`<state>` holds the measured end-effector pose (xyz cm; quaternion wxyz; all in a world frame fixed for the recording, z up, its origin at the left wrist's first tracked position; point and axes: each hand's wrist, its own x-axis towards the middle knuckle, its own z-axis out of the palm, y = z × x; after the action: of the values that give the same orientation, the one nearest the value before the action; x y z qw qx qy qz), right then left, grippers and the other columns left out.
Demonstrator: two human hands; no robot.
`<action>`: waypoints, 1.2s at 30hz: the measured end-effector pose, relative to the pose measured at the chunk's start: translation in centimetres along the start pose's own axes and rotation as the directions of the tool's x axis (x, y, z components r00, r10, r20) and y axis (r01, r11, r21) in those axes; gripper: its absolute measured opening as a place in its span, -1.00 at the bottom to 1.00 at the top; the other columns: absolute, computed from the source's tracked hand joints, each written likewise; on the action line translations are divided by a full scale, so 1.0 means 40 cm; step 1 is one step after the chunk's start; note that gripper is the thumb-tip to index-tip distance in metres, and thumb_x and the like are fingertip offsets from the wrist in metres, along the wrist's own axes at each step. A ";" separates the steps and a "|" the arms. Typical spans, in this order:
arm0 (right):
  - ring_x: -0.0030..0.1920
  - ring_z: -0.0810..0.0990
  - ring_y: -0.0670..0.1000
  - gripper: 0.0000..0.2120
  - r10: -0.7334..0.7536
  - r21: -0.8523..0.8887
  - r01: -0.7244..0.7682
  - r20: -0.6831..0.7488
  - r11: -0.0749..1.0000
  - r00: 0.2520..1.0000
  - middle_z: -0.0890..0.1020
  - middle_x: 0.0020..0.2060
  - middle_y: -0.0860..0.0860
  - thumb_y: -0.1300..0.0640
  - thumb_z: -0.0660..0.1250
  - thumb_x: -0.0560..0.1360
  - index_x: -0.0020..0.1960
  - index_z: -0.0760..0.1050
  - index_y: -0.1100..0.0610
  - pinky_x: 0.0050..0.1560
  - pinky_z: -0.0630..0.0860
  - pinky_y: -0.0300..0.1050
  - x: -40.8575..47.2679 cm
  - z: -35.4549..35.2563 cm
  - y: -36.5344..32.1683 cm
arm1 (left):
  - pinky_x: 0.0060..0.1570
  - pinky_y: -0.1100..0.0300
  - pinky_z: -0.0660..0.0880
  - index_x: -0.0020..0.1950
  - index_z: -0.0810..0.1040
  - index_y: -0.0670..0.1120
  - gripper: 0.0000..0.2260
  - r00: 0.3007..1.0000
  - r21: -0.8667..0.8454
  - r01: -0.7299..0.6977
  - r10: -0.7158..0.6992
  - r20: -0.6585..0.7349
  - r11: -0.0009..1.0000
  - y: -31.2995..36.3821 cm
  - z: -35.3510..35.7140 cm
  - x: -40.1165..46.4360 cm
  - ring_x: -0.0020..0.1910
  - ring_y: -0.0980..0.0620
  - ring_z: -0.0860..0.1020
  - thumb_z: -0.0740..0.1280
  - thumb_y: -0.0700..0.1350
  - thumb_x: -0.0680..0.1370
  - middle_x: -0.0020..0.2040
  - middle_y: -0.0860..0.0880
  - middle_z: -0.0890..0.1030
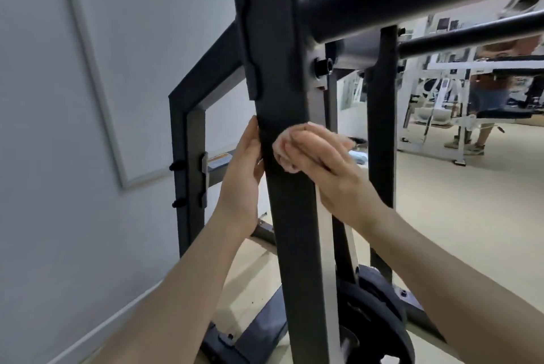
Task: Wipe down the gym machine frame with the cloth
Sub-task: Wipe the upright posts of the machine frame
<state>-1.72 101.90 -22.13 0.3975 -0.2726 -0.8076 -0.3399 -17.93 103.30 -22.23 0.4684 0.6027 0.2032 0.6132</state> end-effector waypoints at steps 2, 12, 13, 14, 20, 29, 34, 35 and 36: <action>0.38 0.23 0.13 -0.70 0.004 0.082 -0.006 0.017 0.997 1.000 0.28 0.30 0.08 0.27 0.09 0.62 0.32 0.36 0.31 0.47 0.16 -0.11 -0.050 0.013 -0.007 | 0.38 0.07 0.33 0.44 0.28 0.12 -0.66 1.000 0.080 -0.004 0.003 0.004 0.997 0.008 0.017 -0.005 0.32 0.12 0.43 -0.01 -0.05 0.67 0.35 0.07 0.47; 0.44 0.20 0.18 -0.65 0.198 0.391 -0.124 -0.156 0.912 0.968 0.30 0.39 0.14 0.30 0.16 0.60 0.37 0.31 0.28 0.46 0.17 0.04 -0.008 0.061 0.012 | 0.12 0.74 -0.05 0.50 -0.13 0.16 -0.33 0.999 0.754 -0.034 0.023 0.025 0.656 -0.084 0.080 -0.144 0.22 0.69 -0.14 0.25 0.02 0.56 0.53 0.20 -0.17; 0.45 0.20 0.18 -0.63 0.233 0.437 -0.149 -0.146 0.887 0.961 0.25 0.39 0.17 0.32 0.15 0.60 0.39 0.25 0.30 0.47 0.18 0.05 -0.028 0.063 0.010 | 0.14 0.72 -0.06 0.48 -0.17 0.17 -0.25 1.000 0.808 -0.022 0.008 0.021 0.589 -0.083 0.082 -0.144 0.21 0.68 -0.16 0.32 0.01 0.53 0.52 0.22 -0.19; 0.45 0.20 0.18 -0.62 0.262 0.462 -0.176 -0.129 0.869 0.956 0.21 0.40 0.18 0.32 0.13 0.60 0.40 0.20 0.31 0.46 0.20 0.05 -0.056 0.064 0.008 | 0.19 0.66 -0.06 0.46 -0.20 0.20 -0.20 1.000 0.843 0.009 -0.008 -0.006 0.538 -0.079 0.085 -0.142 0.22 0.64 -0.16 0.36 0.01 0.51 0.51 0.24 -0.20; 0.46 0.20 0.29 -0.56 0.310 0.514 -0.243 -0.047 0.823 0.950 0.23 0.43 0.25 0.37 0.01 0.55 0.43 0.22 0.39 0.47 0.17 0.04 -0.016 0.032 0.054 | 0.15 0.68 -0.05 0.42 -0.21 0.27 -0.20 0.994 0.832 0.096 -0.010 -0.108 0.547 -0.074 0.100 -0.148 0.30 0.49 -0.06 0.38 0.02 0.49 0.42 0.39 -0.21; 0.43 0.20 0.32 -0.67 0.247 0.546 -0.169 -0.072 0.820 0.966 0.26 0.38 0.23 0.25 0.04 0.63 0.37 0.21 0.31 0.44 0.18 0.18 -0.096 0.059 0.018 | 0.46 0.00 0.17 0.53 -0.08 0.22 -0.20 0.996 0.768 0.085 -0.024 -0.091 0.634 -0.087 0.088 -0.142 0.48 0.30 0.02 0.39 -0.06 0.50 0.50 0.36 -0.13; 0.49 0.15 0.22 -0.57 0.297 0.595 -0.185 -0.096 0.782 0.950 0.24 0.42 0.21 0.45 0.12 0.55 0.41 0.21 0.29 0.49 0.14 0.11 -0.108 0.090 0.020 | 0.47 -0.03 0.15 0.52 -0.06 0.24 -0.20 0.997 0.726 0.051 0.009 -0.078 0.685 -0.099 0.076 -0.137 0.47 0.34 -0.02 0.40 -0.06 0.49 0.50 0.34 -0.12; 0.50 0.12 0.18 -0.58 0.311 0.614 -0.201 -0.077 0.763 0.947 0.22 0.43 0.21 0.40 0.11 0.56 0.41 0.20 0.30 0.50 0.12 0.10 -0.154 0.102 -0.005 | 0.47 0.00 0.14 0.50 -0.06 0.26 -0.22 0.997 0.719 0.045 0.019 -0.081 0.694 -0.101 0.077 -0.140 0.46 0.37 -0.03 0.40 -0.02 0.48 0.51 0.34 -0.12; 0.51 0.11 0.15 -0.58 0.320 0.625 -0.221 -0.049 0.748 0.946 0.20 0.44 0.21 0.35 0.09 0.56 0.41 0.20 0.30 0.50 0.10 0.10 -0.206 0.110 -0.030 | 0.48 0.03 0.13 0.46 -0.08 0.29 -0.23 0.997 0.713 0.045 0.019 -0.081 0.699 -0.101 0.080 -0.142 0.45 0.39 -0.04 0.39 0.05 0.46 0.50 0.35 -0.12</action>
<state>-0.14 103.13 -31.34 0.5699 -0.2167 -0.7924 -0.0186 -14.56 99.58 -28.03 0.1936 0.7099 0.4483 0.5075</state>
